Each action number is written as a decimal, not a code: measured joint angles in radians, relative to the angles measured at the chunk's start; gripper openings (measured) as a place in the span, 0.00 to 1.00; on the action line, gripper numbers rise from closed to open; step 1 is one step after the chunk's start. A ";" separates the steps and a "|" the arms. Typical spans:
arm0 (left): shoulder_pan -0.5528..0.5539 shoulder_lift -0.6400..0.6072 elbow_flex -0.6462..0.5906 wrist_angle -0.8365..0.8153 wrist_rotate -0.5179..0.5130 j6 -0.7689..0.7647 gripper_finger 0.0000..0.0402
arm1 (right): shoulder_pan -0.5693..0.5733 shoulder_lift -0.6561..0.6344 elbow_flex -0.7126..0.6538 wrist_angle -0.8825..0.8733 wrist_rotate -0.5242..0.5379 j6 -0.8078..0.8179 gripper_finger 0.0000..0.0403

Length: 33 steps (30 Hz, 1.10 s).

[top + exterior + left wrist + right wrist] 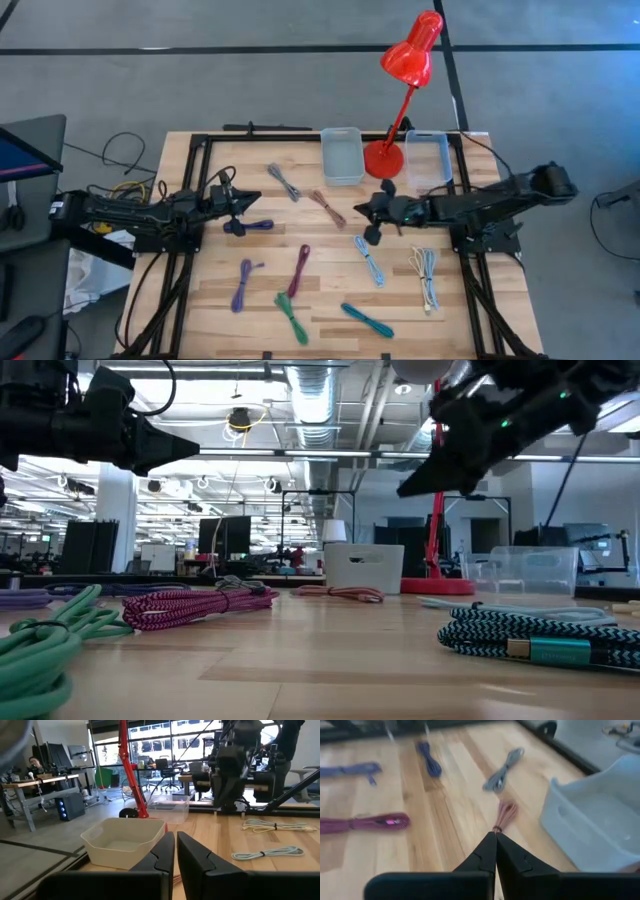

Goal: Pick & Place USB Port
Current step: Put the pink charger cable into the transparent bin

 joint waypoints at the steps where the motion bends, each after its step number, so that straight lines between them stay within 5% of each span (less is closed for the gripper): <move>1: 0.000 0.000 0.000 0.000 0.000 0.000 0.05 | 0.000 0.029 0.011 0.000 0.000 0.001 0.02; 11: 0.000 0.000 0.000 0.002 0.000 0.000 0.05 | 0.000 0.230 0.127 0.001 -0.001 0.042 0.26; 33: 0.000 0.000 0.000 0.005 0.000 0.000 0.05 | -0.049 0.505 0.235 0.001 -0.028 0.175 0.48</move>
